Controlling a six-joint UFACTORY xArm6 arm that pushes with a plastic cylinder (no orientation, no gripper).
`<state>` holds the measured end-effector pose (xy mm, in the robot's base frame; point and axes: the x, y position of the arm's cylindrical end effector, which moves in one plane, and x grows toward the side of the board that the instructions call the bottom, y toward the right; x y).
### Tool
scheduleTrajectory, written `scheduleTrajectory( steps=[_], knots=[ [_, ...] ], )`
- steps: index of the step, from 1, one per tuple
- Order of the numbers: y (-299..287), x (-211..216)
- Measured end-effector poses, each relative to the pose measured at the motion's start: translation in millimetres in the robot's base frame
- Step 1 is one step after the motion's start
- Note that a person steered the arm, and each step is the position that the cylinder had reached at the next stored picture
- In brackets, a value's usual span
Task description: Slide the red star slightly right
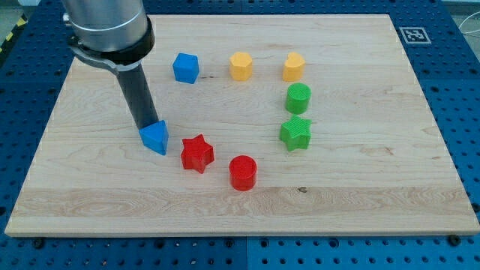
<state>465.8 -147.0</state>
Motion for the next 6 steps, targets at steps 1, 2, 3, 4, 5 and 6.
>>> scheduleTrajectory(
  steps=[1, 2, 3, 4, 5, 6],
  knots=[
    [-22.6, -10.7],
    [-58.4, -10.0],
    [-77.6, 13.4],
    [-58.9, 36.9],
    [-19.2, 54.1],
    [29.1, 67.6]
  ],
)
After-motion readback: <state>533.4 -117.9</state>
